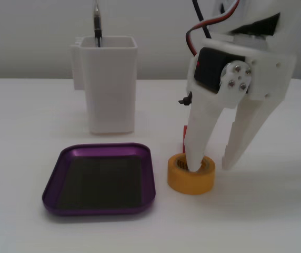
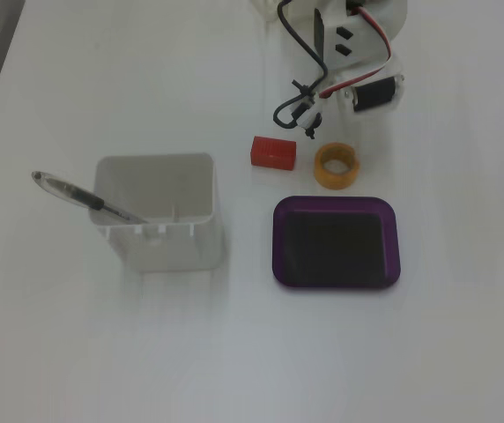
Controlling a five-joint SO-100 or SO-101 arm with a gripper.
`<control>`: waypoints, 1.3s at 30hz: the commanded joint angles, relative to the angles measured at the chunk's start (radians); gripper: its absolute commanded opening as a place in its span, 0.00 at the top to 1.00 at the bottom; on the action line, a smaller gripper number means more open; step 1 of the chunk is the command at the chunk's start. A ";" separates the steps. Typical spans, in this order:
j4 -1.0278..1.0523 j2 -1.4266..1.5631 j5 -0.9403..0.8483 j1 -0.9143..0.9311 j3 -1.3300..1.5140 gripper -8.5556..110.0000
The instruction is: Grab up the yellow tape and put it in the box.
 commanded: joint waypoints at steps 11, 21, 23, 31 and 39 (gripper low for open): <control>-0.026 -0.002 0.012 -0.005 0.011 0.82; 0.032 0.041 0.012 -0.005 0.003 0.82; 0.035 0.089 0.008 -0.005 0.006 0.81; 0.031 0.199 0.003 0.000 0.018 0.81; 0.021 0.198 -0.009 0.095 0.055 0.81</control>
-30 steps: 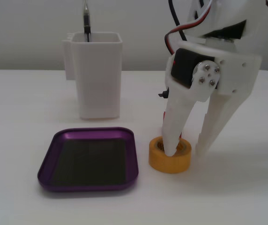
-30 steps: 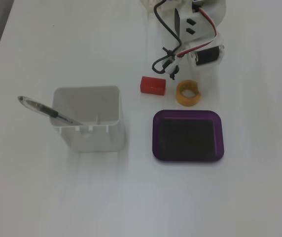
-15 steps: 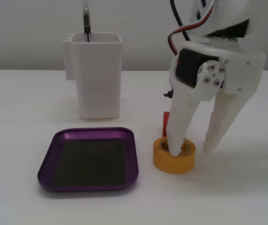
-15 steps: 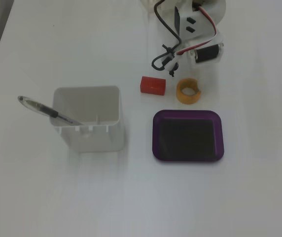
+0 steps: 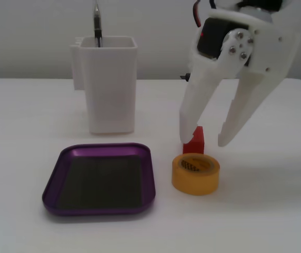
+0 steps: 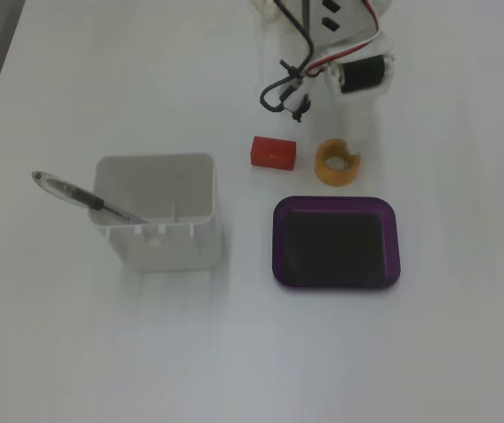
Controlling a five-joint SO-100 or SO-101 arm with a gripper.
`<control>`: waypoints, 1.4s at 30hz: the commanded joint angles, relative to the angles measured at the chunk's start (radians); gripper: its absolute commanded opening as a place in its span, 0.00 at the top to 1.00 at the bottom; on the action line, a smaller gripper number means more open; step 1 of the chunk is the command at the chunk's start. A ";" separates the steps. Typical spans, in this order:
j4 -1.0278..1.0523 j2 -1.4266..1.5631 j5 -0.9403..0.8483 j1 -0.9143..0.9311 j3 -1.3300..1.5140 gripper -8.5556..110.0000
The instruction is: Grab up the yellow tape and put it in the box.
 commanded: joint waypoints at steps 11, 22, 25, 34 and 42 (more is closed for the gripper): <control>-0.067 0.043 -0.035 0.035 0.114 0.81; -0.138 0.040 -0.040 0.035 0.195 0.81; -0.138 0.040 -0.041 0.035 0.195 0.82; -0.172 -0.077 -0.043 -0.005 0.195 0.82; -0.187 -0.158 -0.040 -0.020 0.176 0.93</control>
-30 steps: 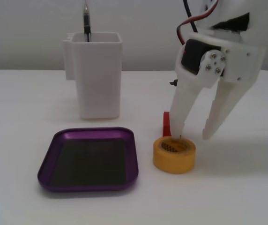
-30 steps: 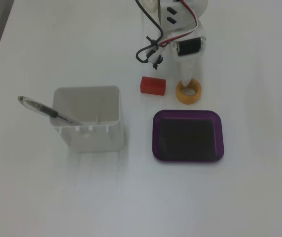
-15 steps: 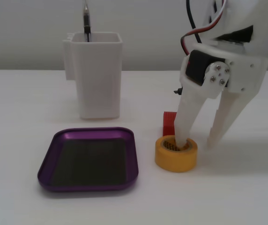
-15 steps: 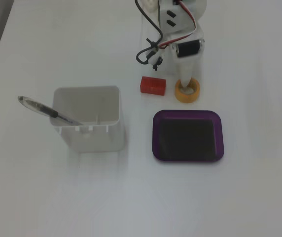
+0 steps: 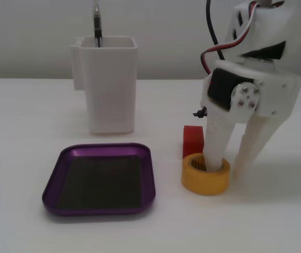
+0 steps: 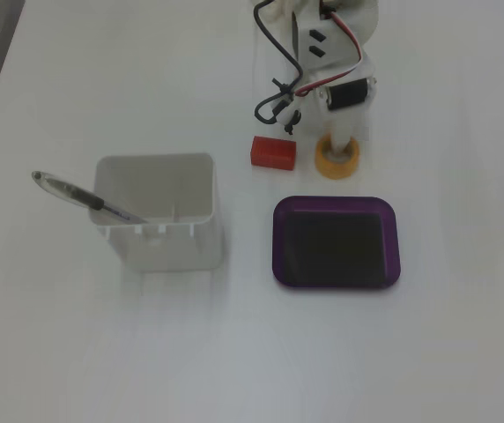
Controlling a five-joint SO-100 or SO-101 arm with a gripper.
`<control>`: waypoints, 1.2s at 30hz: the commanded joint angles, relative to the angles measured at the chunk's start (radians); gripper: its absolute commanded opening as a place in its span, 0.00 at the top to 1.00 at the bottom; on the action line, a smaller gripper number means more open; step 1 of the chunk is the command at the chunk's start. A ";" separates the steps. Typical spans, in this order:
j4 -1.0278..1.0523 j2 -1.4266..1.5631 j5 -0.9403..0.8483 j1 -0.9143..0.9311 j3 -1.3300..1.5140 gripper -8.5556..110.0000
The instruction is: Grab up the yellow tape and put it in the box.
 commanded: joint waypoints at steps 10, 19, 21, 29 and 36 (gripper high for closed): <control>0.201 0.173 -0.005 -0.017 -0.268 0.93; 0.221 0.164 -0.005 -0.012 -0.511 0.93; 0.221 0.097 -0.005 -0.014 -0.557 0.93; 0.241 -0.232 0.006 -0.014 -0.885 0.93; 0.270 -0.468 0.005 -0.014 -1.040 0.93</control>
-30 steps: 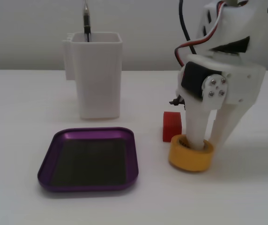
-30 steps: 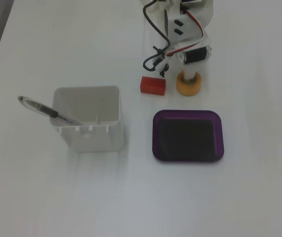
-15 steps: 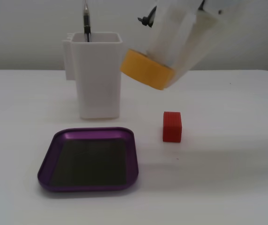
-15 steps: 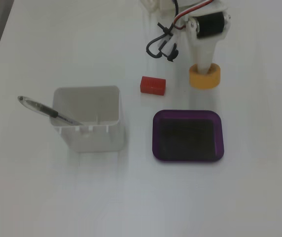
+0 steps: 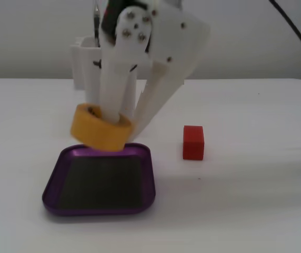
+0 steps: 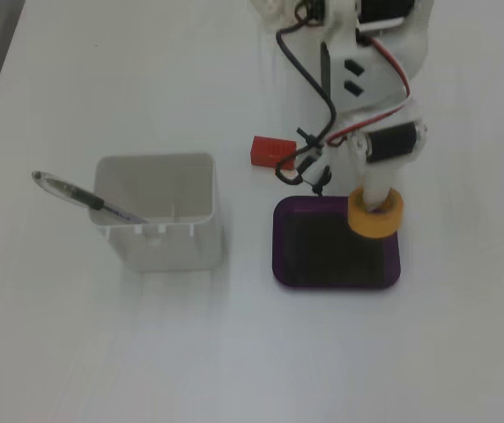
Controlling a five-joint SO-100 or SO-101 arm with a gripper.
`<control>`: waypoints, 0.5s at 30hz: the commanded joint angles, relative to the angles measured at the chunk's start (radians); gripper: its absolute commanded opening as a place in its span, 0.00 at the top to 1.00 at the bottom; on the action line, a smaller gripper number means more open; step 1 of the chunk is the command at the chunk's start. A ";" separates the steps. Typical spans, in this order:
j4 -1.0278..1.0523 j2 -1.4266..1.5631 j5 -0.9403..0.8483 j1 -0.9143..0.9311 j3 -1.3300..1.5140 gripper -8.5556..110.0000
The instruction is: Grab up the yellow tape and put it in the box.
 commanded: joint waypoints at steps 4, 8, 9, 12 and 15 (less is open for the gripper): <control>0.000 -0.126 0.003 -0.006 -0.109 0.93; -0.003 -0.183 0.003 -0.006 -0.132 0.93; -0.002 -0.192 0.003 -0.006 -0.138 0.93; 0.003 -0.210 0.003 -0.006 -0.141 0.93; 0.008 -0.202 0.005 -0.008 -0.141 0.93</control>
